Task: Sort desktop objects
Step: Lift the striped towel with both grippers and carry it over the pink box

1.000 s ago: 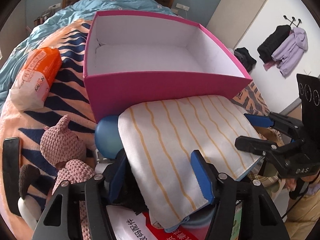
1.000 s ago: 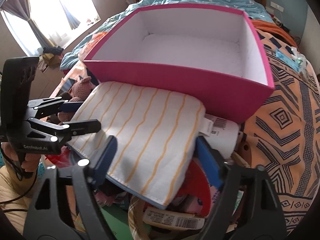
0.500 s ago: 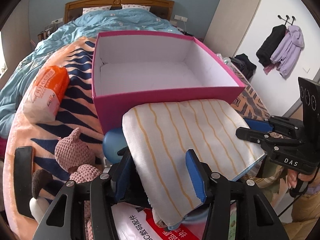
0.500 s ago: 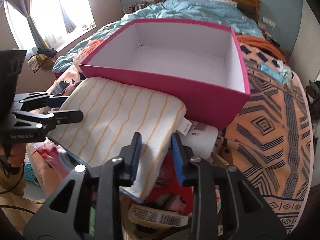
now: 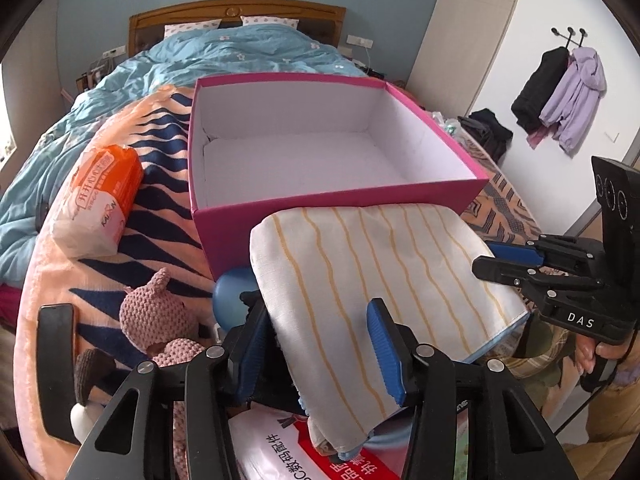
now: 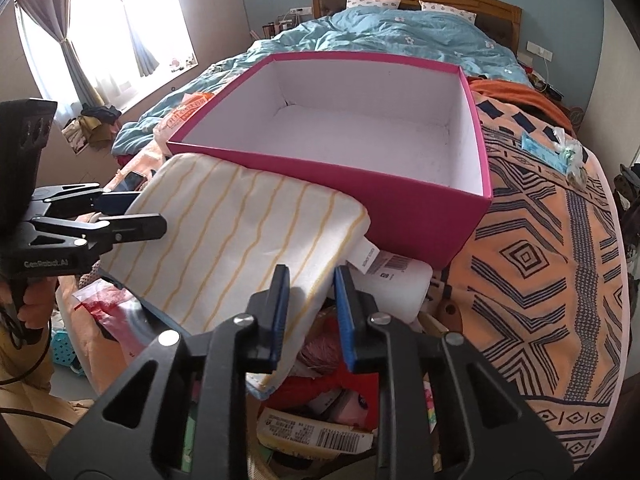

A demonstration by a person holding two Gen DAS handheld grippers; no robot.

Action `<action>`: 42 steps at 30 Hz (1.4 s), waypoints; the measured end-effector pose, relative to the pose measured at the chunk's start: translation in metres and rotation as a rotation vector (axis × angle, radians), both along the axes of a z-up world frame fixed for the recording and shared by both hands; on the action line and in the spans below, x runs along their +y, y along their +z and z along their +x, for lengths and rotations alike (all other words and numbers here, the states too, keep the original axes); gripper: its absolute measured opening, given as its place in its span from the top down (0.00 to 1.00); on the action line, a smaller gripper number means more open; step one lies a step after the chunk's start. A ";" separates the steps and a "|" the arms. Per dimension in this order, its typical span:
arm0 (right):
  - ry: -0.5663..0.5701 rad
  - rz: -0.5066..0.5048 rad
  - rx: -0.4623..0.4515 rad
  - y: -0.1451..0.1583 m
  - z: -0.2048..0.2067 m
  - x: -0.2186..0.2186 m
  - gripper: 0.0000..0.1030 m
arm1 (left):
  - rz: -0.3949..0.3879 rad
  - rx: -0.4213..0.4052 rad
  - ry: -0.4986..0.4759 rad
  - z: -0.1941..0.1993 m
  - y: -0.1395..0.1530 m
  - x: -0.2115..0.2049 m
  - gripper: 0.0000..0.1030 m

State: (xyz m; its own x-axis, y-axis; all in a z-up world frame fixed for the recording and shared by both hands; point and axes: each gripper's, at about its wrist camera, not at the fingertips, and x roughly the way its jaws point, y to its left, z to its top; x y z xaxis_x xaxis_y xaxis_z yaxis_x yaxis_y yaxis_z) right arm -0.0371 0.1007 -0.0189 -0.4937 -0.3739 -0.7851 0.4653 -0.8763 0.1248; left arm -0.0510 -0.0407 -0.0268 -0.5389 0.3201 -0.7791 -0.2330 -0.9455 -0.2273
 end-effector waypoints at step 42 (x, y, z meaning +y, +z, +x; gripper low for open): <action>0.019 -0.037 0.118 0.032 0.012 -0.003 0.78 | 0.042 0.083 0.016 0.007 0.036 -0.016 0.60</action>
